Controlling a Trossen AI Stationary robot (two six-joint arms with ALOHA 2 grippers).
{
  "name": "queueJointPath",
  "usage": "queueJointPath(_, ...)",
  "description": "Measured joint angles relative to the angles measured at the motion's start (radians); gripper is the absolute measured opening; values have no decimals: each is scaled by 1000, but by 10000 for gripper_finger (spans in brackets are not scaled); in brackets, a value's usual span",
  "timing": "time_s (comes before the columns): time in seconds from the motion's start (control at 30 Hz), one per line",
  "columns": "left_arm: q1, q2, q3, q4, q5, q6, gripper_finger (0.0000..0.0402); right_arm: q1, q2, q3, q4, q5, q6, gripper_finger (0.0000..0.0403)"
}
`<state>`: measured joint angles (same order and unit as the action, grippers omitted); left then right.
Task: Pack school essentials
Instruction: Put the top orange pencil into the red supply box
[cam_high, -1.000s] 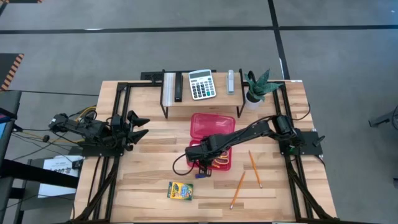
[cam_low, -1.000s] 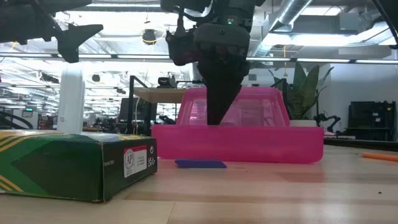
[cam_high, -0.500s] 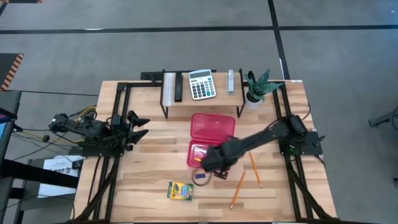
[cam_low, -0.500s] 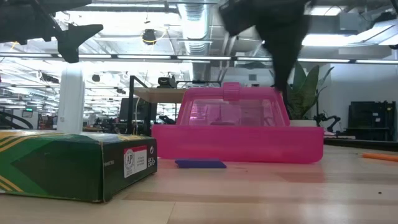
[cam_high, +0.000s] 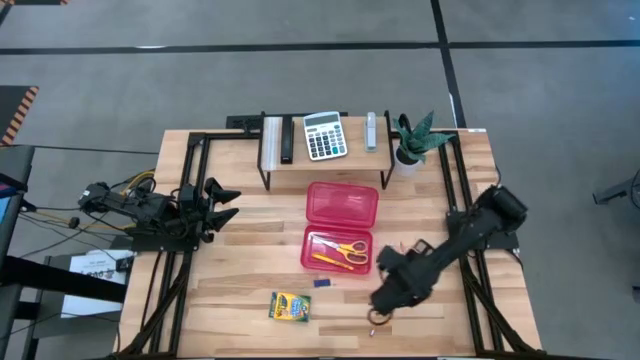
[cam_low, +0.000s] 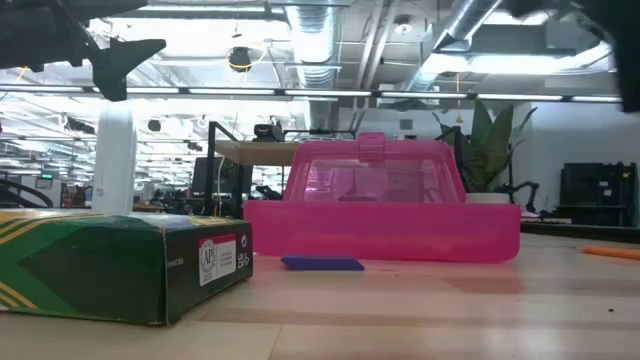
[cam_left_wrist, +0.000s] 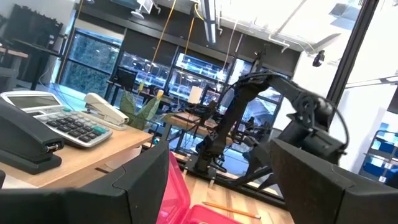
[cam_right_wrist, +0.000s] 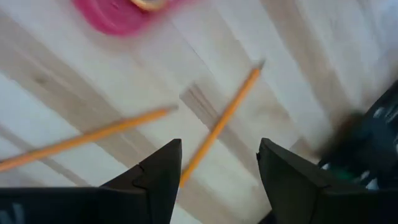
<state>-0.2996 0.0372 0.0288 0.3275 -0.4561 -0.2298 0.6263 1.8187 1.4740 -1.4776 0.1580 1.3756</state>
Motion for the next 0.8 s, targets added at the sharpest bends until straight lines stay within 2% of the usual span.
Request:
queueJointPath(0.2,0,0,0,1,-1,-3,263,66,-172,-306,302,-7,190,232)
queueJointPath(0.33,0,0,0,1,-2,-16,263,85,-229,-455,431,-4,273,232)
queueJointPath(0.43,0,0,0,1,-2,-16,263,95,-238,-523,479,8,303,232)
queueJointPath(0.63,0,0,0,1,-40,-17,263,107,-228,-592,581,104,319,232)
queueJointPath(0.8,0,0,0,3,-56,-18,263,115,-227,-659,653,117,340,228)
